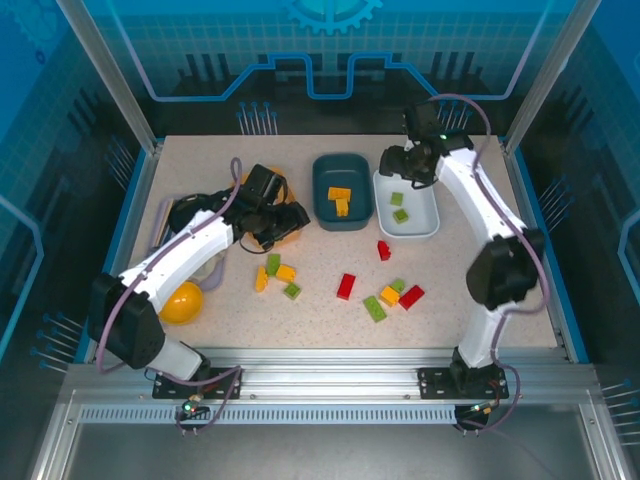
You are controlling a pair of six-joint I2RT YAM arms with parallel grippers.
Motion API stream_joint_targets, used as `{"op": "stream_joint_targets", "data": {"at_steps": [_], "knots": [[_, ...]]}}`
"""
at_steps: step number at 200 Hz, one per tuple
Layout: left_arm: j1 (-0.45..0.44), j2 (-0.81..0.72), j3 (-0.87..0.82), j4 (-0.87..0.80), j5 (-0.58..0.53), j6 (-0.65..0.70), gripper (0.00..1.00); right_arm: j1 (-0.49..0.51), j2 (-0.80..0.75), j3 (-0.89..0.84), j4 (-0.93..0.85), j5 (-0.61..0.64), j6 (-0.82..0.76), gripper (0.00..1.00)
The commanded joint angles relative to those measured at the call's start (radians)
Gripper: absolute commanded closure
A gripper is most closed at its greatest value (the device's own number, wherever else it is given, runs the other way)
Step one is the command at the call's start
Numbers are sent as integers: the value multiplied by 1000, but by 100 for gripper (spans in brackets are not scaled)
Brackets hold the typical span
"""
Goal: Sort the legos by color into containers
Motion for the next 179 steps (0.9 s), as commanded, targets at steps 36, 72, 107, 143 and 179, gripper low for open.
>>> {"op": "stream_joint_targets", "data": {"at_steps": [36, 72, 107, 143, 179], "knots": [[-6, -94, -68, -144, -99, 11, 29, 113, -317, -350, 123, -114, -84, 31], [-4, -98, -120, -264, -187, 32, 32, 224, -432, -555, 178, -279, -126, 31], [38, -10, -206, -213, -122, 182, 39, 318, -434, -687, 258, -476, -174, 32], [82, 75, -232, -134, -76, 344, 36, 346, -386, -721, 280, -531, -222, 30], [102, 175, -221, -97, -63, 413, 40, 345, -368, -731, 286, -534, -208, 30]]}}
